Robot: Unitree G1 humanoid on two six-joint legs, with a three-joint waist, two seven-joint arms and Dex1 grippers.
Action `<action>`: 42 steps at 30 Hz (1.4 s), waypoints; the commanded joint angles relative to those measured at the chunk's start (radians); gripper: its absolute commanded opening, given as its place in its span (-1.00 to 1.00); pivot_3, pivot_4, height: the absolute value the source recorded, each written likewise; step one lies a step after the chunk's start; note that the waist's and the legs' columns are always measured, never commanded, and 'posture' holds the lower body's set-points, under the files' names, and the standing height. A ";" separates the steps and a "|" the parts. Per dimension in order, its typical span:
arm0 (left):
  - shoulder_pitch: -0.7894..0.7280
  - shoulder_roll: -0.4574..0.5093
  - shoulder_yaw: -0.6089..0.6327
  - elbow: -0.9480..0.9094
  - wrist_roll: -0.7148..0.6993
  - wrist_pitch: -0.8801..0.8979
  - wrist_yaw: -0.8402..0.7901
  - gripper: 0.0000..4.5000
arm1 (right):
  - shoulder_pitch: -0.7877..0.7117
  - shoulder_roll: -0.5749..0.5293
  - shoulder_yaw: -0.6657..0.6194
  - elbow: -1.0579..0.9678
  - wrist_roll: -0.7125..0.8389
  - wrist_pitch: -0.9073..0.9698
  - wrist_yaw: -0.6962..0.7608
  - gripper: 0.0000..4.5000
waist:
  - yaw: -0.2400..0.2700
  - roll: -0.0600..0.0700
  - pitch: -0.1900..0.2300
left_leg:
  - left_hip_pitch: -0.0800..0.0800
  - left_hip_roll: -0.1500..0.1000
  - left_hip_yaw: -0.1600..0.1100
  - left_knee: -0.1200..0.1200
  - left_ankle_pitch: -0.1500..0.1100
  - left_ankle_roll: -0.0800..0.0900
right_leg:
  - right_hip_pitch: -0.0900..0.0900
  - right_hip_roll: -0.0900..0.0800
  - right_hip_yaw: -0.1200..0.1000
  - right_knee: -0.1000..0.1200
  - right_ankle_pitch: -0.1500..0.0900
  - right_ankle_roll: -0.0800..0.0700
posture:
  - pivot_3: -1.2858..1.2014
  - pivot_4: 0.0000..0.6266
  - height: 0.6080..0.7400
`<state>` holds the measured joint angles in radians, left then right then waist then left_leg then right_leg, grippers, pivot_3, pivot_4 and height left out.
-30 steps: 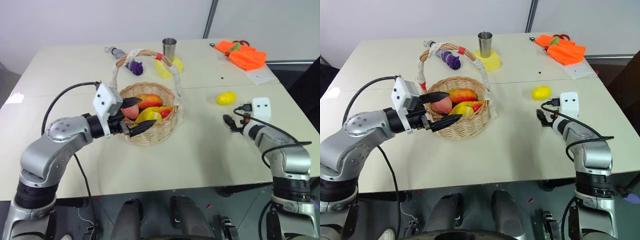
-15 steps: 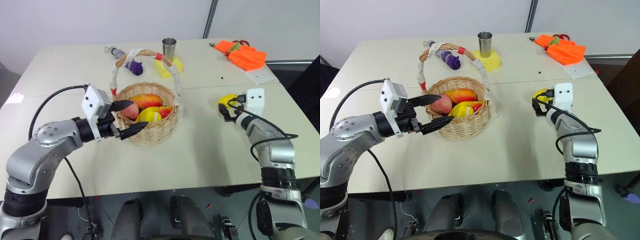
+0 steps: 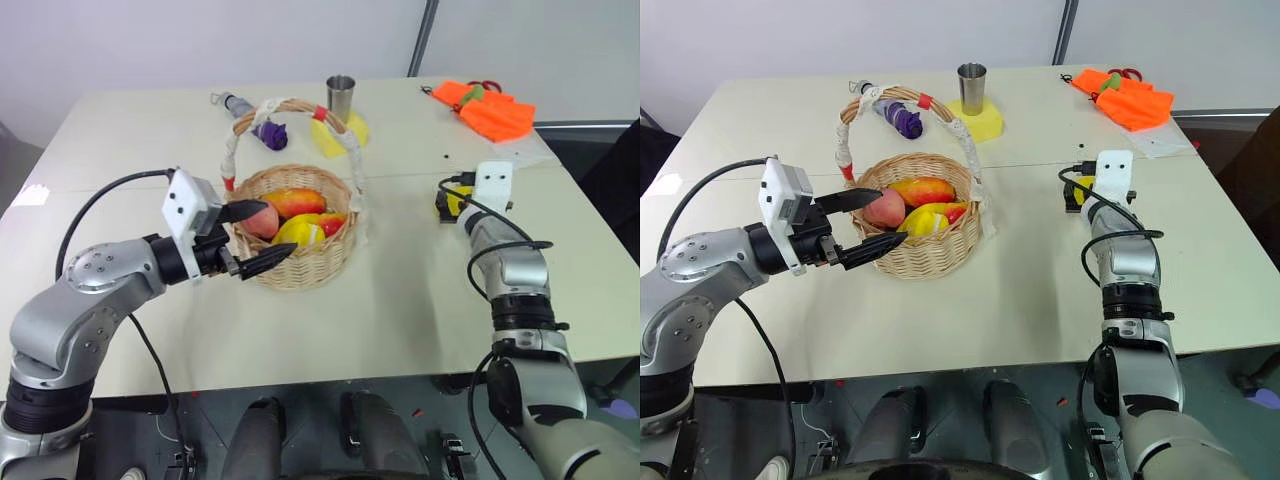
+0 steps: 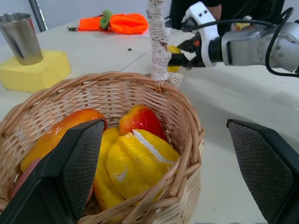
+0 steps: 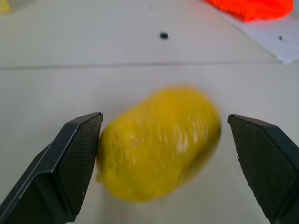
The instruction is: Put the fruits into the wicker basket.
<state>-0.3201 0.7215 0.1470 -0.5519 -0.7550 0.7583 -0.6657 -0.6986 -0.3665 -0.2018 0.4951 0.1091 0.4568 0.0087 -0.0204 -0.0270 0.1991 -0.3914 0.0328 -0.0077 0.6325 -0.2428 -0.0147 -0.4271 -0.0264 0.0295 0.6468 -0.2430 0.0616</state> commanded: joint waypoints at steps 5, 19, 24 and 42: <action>-0.011 0.002 0.016 -0.037 -0.017 -0.005 0.013 1.00 | -0.033 -0.005 -0.019 0.022 -0.006 -0.048 -0.018 0.98 | -0.004 0.000 0.000 | 0.000 0.000 0.000 0.000 0.000 0.000 | 0.000 0.000 0.000 0.000 0.000 0.000 | 0.03 -0.52 1.00; -0.010 -0.005 0.007 -0.034 -0.020 -0.008 0.019 1.00 | -0.067 -0.010 -0.037 0.097 0.006 -0.120 0.008 0.98 | -0.025 0.000 0.000 | 0.000 0.000 0.000 0.000 0.000 0.000 | 0.000 0.000 0.000 0.000 0.000 0.001 | 0.03 -0.52 1.00; -0.001 -0.001 0.016 -0.038 -0.026 -0.008 0.020 1.00 | -0.086 -0.007 -0.049 0.141 0.018 -0.172 0.021 0.10 | -0.025 0.000 0.000 | 0.000 0.000 0.000 0.000 0.000 0.000 | 0.000 0.000 0.000 0.000 0.000 0.001 | 0.03 -0.52 1.00; 0.265 0.022 0.270 0.052 -0.040 -0.141 -0.116 1.00 | 0.392 -0.287 -0.039 -0.729 0.330 -0.041 0.643 -0.28 | -0.020 0.001 0.001 | 0.000 0.001 0.000 -0.003 -0.001 0.001 | -0.001 0.000 -0.001 -0.001 -0.002 0.003 | 0.03 -0.52 1.00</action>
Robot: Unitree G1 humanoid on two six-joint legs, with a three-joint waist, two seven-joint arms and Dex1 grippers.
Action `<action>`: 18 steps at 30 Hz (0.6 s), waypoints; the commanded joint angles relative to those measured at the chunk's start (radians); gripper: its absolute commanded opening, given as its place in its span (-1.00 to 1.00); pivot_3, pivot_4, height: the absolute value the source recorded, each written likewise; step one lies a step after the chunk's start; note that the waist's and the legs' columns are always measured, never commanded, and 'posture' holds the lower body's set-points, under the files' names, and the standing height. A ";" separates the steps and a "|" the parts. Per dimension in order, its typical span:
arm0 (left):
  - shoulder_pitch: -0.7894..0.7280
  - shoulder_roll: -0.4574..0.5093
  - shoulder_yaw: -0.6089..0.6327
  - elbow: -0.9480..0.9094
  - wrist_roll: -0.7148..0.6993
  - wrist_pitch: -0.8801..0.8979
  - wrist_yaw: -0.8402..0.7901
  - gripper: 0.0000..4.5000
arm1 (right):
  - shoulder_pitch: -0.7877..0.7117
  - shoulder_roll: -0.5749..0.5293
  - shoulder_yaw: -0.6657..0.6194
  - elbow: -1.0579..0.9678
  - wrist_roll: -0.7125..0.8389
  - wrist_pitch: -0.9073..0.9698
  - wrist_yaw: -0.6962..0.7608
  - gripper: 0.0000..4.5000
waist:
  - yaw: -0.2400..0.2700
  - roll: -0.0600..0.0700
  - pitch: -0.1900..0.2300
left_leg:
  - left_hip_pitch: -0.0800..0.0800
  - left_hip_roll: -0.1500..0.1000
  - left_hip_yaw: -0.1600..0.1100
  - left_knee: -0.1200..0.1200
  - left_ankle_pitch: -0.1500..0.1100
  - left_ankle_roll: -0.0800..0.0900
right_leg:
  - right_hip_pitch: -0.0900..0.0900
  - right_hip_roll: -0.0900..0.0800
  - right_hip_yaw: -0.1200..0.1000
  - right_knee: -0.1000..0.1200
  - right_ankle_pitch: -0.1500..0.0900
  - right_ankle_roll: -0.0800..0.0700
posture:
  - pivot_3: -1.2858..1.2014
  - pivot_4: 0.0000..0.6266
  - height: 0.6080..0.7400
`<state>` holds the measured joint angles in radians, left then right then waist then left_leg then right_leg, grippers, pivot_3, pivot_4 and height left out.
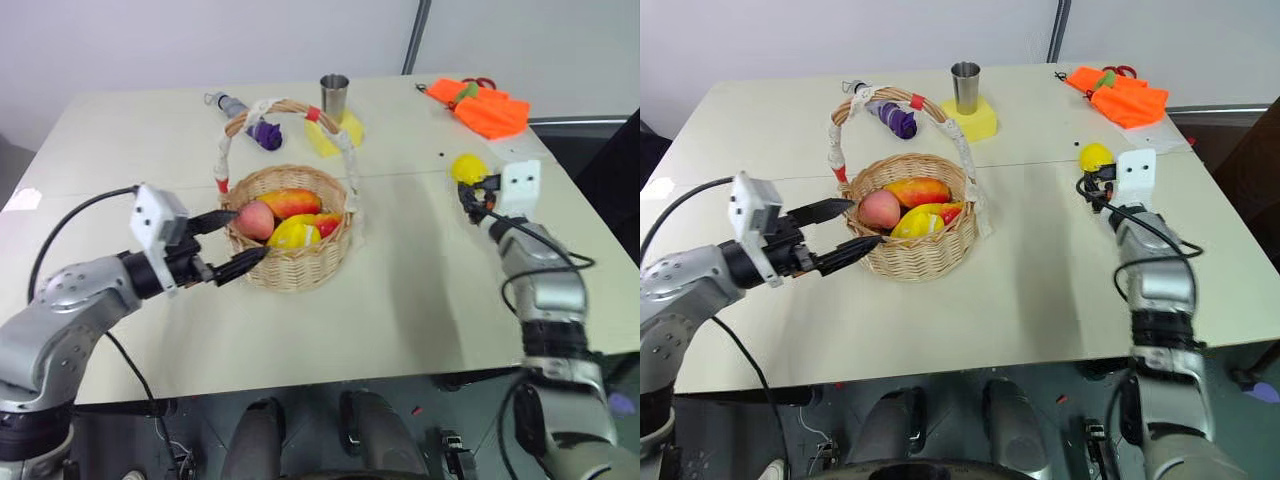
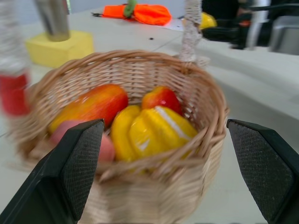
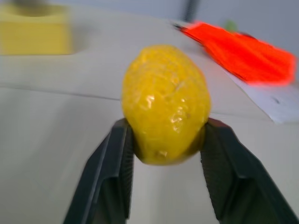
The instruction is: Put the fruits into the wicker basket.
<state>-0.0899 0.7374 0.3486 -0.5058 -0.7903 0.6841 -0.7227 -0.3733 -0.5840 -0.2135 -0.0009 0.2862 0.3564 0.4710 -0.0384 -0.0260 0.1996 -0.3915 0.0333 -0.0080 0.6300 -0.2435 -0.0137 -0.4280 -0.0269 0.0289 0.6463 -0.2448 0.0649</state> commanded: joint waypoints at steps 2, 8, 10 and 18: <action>0.061 0.005 0.094 0.032 -0.006 -0.094 -0.086 1.00 | 0.132 -0.134 -0.055 -0.371 0.305 0.167 0.275 -0.28 | -0.006 0.000 0.000 | 0.000 0.000 0.000 0.000 0.000 0.000 | 0.000 0.000 0.000 0.000 -0.002 -0.003 | 0.03 -0.52 1.00; 0.070 0.000 0.086 0.082 0.011 -0.135 -0.112 1.00 | -0.006 -0.108 0.061 -0.589 0.557 0.384 0.218 -0.28 | -0.009 -0.001 0.000 | 0.002 0.001 0.000 0.003 0.000 0.000 | 0.001 0.000 0.000 0.000 -0.001 -0.006 | 0.03 -0.52 1.00; 0.069 -0.004 0.078 0.079 0.008 -0.137 -0.107 1.00 | -0.096 -0.044 0.154 -0.592 0.512 0.419 0.141 -0.28 | -0.007 -0.001 0.000 | 0.002 0.001 0.000 0.003 0.000 -0.001 | 0.000 0.001 0.000 -0.001 0.001 -0.010 | 0.03 -0.52 1.00; 0.100 -0.026 0.091 0.033 -0.009 -0.138 -0.072 1.00 | -0.301 0.187 0.423 -0.443 0.278 0.503 -0.090 -0.28 | -0.001 -0.001 0.000 | -0.005 0.001 -0.001 0.002 0.000 -0.001 | -0.005 -0.001 -0.001 -0.002 0.001 -0.009 | 0.03 -0.52 1.00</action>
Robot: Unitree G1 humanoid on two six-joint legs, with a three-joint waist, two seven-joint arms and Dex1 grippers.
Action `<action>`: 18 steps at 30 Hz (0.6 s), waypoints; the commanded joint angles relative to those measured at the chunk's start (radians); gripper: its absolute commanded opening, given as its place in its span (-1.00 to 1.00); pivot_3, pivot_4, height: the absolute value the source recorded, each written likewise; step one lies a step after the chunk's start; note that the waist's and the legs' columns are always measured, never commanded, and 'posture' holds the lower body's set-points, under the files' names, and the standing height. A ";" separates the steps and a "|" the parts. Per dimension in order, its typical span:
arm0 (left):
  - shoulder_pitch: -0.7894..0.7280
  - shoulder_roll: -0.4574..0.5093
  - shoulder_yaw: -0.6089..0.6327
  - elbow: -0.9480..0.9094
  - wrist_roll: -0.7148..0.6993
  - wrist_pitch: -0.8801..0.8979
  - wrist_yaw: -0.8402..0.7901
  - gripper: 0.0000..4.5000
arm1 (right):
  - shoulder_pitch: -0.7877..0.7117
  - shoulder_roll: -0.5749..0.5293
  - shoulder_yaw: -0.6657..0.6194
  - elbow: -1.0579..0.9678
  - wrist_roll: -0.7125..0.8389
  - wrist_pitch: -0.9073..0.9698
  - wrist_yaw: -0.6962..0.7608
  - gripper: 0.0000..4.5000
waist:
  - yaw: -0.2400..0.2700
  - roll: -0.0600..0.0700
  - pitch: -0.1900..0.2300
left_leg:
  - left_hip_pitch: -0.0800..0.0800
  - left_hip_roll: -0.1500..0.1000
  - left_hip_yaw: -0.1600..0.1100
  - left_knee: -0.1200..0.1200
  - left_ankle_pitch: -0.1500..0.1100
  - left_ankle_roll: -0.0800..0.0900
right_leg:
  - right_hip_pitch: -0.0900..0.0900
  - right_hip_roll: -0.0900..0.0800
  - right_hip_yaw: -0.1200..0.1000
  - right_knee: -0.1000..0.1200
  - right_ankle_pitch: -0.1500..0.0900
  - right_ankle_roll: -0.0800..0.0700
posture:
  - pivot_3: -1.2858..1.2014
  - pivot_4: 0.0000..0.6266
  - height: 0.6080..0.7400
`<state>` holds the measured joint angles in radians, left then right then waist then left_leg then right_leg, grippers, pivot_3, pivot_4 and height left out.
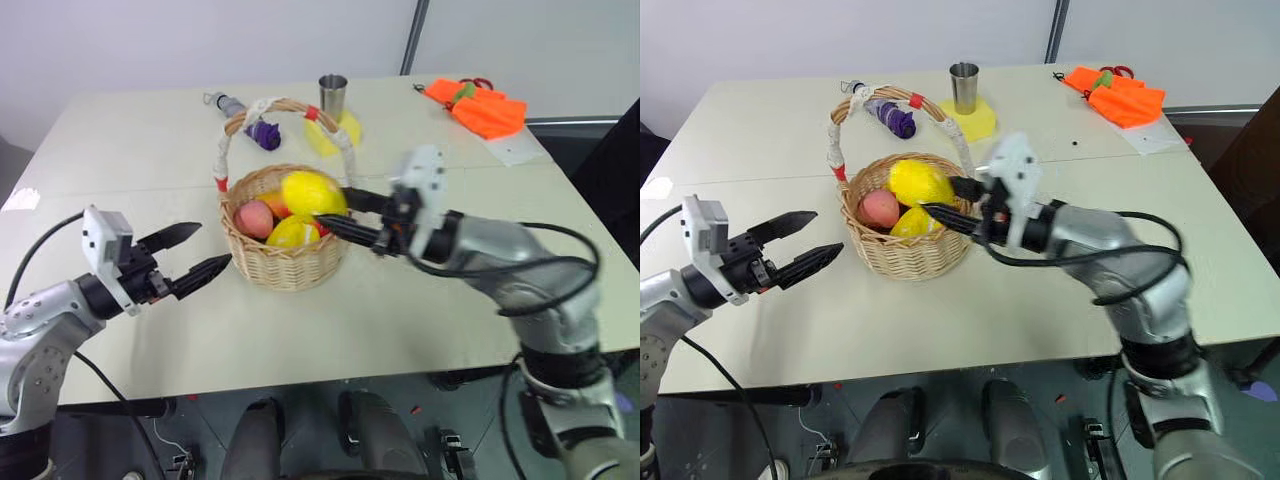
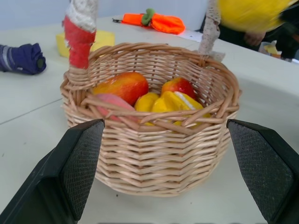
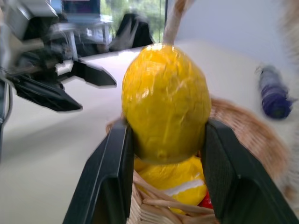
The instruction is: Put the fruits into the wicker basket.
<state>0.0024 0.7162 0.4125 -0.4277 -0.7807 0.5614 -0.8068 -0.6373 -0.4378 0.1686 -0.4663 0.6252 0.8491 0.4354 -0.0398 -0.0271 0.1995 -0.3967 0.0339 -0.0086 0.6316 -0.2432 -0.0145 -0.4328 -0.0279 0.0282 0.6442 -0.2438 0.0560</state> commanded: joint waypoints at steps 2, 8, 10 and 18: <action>0.018 -0.015 0.030 -0.056 -0.021 -0.019 0.022 1.00 | -0.056 0.065 0.071 0.059 -0.111 0.002 -0.071 -0.28 | 0.002 0.000 0.000 | -0.004 0.000 0.000 0.000 0.000 0.000 | -0.004 0.000 0.000 0.000 0.002 0.003 | 0.03 -0.52 1.00; 0.061 -0.088 0.021 -0.079 -0.028 -0.051 0.059 1.00 | -0.014 0.038 0.052 0.005 -0.167 -0.090 -0.013 0.89 | 0.002 0.000 0.000 | -0.009 0.000 0.000 0.002 0.000 0.000 | -0.009 0.000 0.000 0.002 0.002 0.003 | 0.03 -0.52 1.00; 0.072 -0.131 0.017 -0.068 -0.016 -0.087 0.064 1.00 | 0.055 -0.010 -0.009 -0.056 -0.097 -0.121 0.084 0.89 | 0.008 0.000 0.000 | -0.009 0.000 -0.001 0.002 0.000 0.000 | -0.008 0.000 0.000 0.002 0.002 0.003 | 0.03 -0.52 1.00; 0.073 -0.188 -0.030 -0.041 -0.002 -0.137 0.059 1.00 | 0.248 -0.042 -0.221 -0.088 0.020 -0.145 0.115 0.89 | 0.020 -0.001 0.000 | -0.005 0.000 0.000 0.003 0.000 0.000 | -0.005 0.002 -0.001 0.003 0.001 0.000 | 0.03 -0.52 1.00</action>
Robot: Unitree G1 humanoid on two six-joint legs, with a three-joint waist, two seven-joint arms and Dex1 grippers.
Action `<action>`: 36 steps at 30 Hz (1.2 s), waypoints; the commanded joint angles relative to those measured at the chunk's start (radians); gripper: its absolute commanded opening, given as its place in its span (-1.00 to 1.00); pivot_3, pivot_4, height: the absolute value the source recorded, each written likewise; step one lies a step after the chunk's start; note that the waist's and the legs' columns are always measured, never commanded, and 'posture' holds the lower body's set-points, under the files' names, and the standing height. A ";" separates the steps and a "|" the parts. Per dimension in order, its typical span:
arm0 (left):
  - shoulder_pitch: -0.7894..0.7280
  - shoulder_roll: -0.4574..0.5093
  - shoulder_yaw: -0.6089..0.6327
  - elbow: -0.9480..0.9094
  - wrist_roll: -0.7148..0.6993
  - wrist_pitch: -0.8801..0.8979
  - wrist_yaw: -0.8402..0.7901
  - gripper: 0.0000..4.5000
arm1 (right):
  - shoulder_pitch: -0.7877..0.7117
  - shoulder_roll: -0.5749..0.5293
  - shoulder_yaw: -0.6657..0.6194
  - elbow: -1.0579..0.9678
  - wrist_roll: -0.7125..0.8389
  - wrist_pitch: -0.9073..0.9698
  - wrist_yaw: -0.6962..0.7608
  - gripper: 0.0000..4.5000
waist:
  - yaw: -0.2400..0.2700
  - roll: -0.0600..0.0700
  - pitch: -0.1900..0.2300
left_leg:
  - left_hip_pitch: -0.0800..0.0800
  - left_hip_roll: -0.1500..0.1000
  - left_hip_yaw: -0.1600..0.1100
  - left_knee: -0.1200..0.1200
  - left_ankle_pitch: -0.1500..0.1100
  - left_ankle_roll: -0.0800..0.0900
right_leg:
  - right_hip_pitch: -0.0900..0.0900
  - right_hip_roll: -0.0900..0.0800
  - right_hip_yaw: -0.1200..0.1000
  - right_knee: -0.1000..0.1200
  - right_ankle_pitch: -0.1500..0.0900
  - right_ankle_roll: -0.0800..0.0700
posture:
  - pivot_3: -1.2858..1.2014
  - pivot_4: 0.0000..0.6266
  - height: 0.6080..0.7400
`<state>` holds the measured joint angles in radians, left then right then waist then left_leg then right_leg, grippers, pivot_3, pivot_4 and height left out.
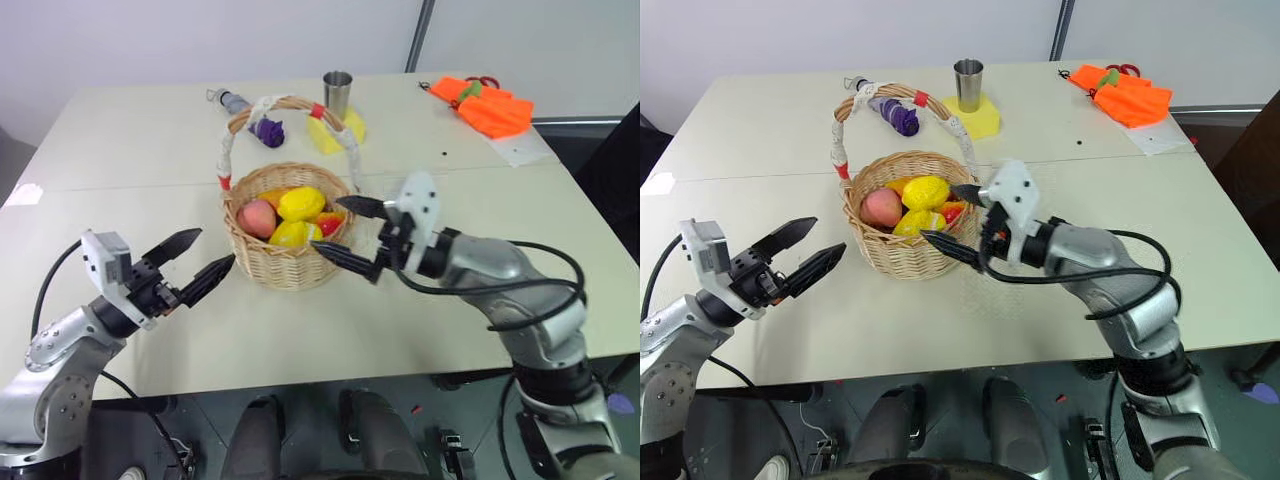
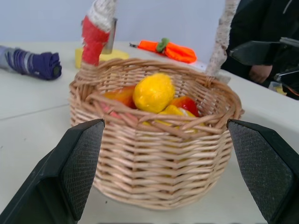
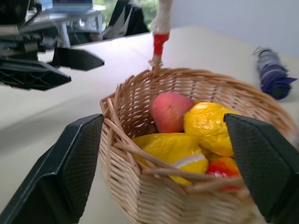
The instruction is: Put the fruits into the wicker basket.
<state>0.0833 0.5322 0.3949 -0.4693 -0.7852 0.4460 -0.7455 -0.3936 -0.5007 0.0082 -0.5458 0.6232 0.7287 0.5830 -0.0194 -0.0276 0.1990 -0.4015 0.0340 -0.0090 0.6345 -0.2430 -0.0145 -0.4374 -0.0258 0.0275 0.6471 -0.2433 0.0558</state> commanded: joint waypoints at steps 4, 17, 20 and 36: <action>-0.029 -0.005 -0.036 0.013 0.000 -0.025 -0.007 1.00 | -0.051 0.094 -0.025 0.105 -0.088 -0.091 -0.124 0.89 | -0.006 0.000 0.000 | 0.008 0.000 0.001 0.000 0.000 0.000 | 0.006 0.001 0.000 0.000 0.000 -0.001 | 0.03 -0.52 1.00; -0.015 -0.023 -0.045 -0.014 -0.008 -0.032 0.011 1.00 | -0.151 0.250 -0.042 0.329 -0.131 -0.187 -0.158 -0.36 | 0.002 0.000 0.000 | 0.009 0.000 0.000 -0.002 0.000 0.000 | 0.007 0.000 0.001 -0.001 0.000 0.000 | 0.03 -0.52 1.00; -0.011 -0.024 -0.048 -0.016 -0.008 -0.034 0.015 1.00 | -0.135 0.228 -0.066 0.298 -0.127 -0.189 -0.152 -0.98 | 0.002 0.000 0.000 | 0.009 0.000 0.000 -0.002 0.000 0.000 | 0.008 0.000 0.001 -0.001 0.000 0.000 | 0.03 -0.52 1.00; -0.115 -0.047 -0.141 0.056 0.022 -0.047 0.002 1.00 | -0.242 -0.023 -0.386 0.644 -0.329 -0.346 -0.417 -0.98 | -0.001 0.000 0.000 | 0.009 0.000 0.001 -0.003 0.000 0.000 | 0.008 0.000 0.002 -0.002 0.000 -0.001 | 0.03 -0.52 1.00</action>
<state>-0.0207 0.4879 0.2559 -0.4018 -0.7693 0.4223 -0.7374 -0.6018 -0.5156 -0.3543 0.0808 0.3139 0.4253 0.1926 -0.0208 -0.0272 0.1992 -0.3923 0.0335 -0.0077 0.6316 -0.2430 -0.0145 -0.4297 -0.0253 0.0295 0.6455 -0.2435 0.0553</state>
